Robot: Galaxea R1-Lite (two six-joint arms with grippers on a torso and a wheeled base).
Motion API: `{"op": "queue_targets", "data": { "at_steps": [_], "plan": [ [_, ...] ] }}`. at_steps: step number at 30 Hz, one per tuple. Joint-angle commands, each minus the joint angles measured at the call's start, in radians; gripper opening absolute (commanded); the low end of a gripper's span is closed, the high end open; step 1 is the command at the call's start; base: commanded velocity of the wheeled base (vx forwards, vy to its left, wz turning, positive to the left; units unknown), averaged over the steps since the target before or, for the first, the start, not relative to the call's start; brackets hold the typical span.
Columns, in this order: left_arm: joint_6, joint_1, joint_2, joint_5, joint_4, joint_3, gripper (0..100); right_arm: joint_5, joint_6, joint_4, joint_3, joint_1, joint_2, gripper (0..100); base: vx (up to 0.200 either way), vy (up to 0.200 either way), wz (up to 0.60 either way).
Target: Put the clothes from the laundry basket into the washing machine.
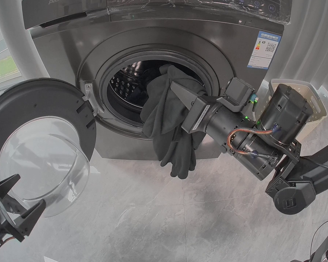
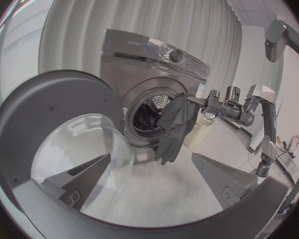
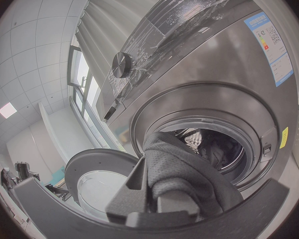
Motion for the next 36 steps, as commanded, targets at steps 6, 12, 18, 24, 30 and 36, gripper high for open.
{"op": "queue_targets", "data": {
  "at_steps": [6,12,18,24,30,36],
  "plan": [
    [-0.006,-0.197,0.591,-0.122,-0.358,-0.05,100,-0.004,-0.002,0.016,-0.069,-0.003,0.035,0,0.0,0.0,0.0],
    [-0.043,-0.208,0.677,-0.219,-0.367,-0.074,100,-0.005,0.0,0.012,-0.069,-0.003,0.032,0,0.0,0.0,0.0],
    [-0.092,-0.208,0.734,-0.265,-0.369,-0.117,100,-0.007,0.0,0.012,-0.064,0.005,0.026,0,0.0,0.0,0.0],
    [-0.092,-0.208,0.8,-0.283,-0.371,-0.196,100,-0.007,0.0,0.01,-0.064,0.007,0.026,0,0.0,0.0,0.0],
    [-0.092,-0.209,0.924,-0.311,-0.389,-0.298,100,-0.007,0.0,0.01,-0.063,0.008,0.025,0,0.0,0.0,0.0],
    [-0.093,-0.221,1.025,-0.342,-0.489,-0.332,100,-0.007,-0.004,0.012,-0.067,0.01,0.026,0,0.0,0.0,0.0]
  ]
}}
